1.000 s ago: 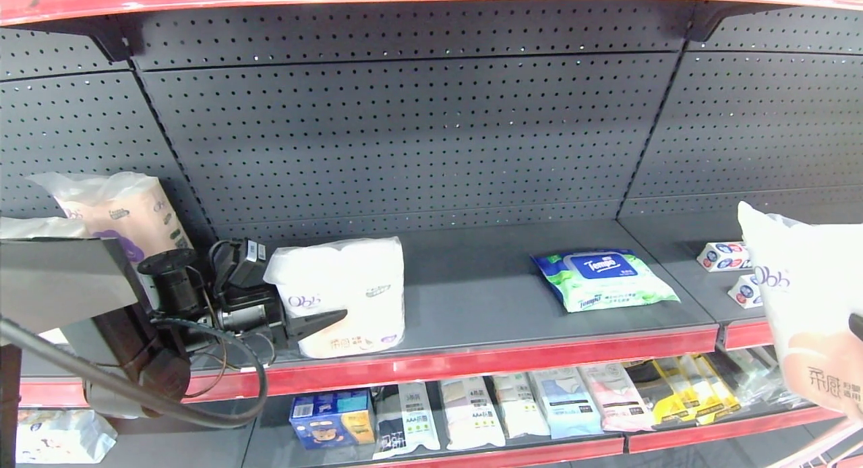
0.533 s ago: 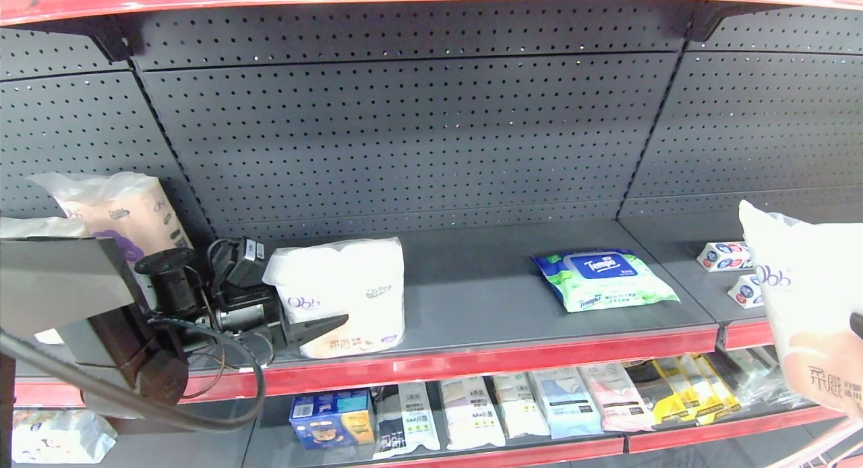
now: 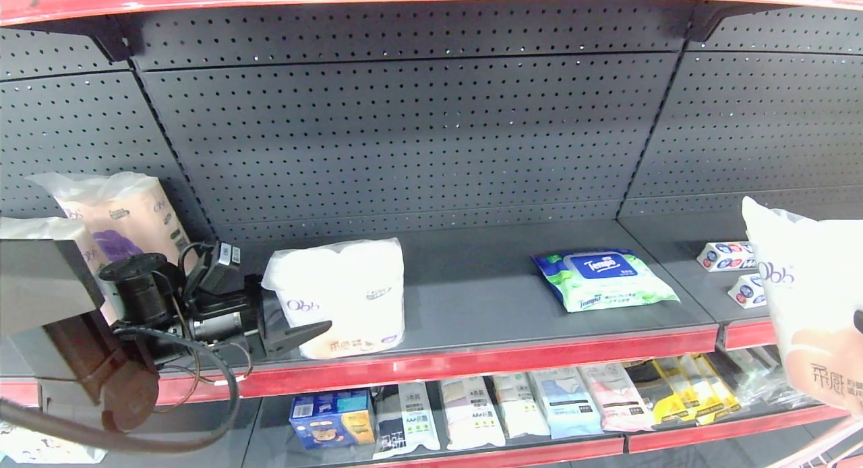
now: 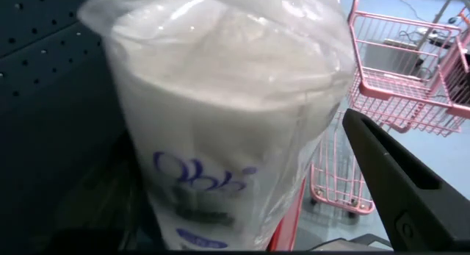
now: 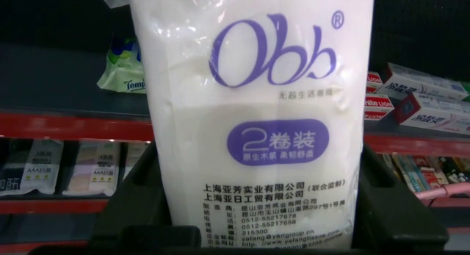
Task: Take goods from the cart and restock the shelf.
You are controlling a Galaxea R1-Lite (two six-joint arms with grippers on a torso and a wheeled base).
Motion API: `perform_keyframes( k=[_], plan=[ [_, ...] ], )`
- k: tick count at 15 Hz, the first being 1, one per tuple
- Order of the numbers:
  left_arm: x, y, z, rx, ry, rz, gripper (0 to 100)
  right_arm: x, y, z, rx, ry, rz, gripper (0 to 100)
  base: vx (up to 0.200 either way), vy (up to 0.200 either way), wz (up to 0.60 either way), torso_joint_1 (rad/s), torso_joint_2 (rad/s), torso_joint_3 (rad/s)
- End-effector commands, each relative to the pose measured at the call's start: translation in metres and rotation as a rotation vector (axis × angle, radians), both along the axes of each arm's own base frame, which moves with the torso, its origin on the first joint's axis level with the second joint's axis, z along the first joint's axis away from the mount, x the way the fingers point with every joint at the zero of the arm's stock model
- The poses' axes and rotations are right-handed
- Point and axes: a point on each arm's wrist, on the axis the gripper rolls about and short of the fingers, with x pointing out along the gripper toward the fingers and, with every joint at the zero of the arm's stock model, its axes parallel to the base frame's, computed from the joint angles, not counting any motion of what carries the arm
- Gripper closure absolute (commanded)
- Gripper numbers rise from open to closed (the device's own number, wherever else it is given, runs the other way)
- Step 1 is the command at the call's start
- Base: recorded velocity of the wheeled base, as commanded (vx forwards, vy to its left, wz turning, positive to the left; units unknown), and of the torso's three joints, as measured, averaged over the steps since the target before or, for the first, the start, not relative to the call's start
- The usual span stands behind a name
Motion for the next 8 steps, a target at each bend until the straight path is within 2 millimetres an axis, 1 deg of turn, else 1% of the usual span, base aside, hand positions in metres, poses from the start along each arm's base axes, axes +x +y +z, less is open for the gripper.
perform_keyframes(
  k=[1,4,6,8],
  plan=[
    [-0.001,0.004,0.001,0.001,-0.003,0.014,0,0.000,0.000,0.000,-0.001,-0.003,0.001,100,0.000,0.000,0.00,0.000,0.00,0.000],
    [0.000,0.008,0.004,0.000,-0.014,0.026,0,-0.001,0.000,0.001,-0.001,-0.007,0.001,100,0.000,0.000,0.00,0.000,0.00,0.000],
    [-0.004,0.018,0.009,-0.002,-0.028,0.026,0,-0.001,0.000,0.000,-0.001,-0.006,0.001,100,0.000,0.000,0.00,0.000,0.00,0.000],
    [-0.006,0.032,0.013,-0.004,-0.043,0.036,0,-0.001,0.000,0.001,-0.001,-0.007,0.001,100,0.000,0.000,0.00,0.000,0.00,0.000]
  ],
)
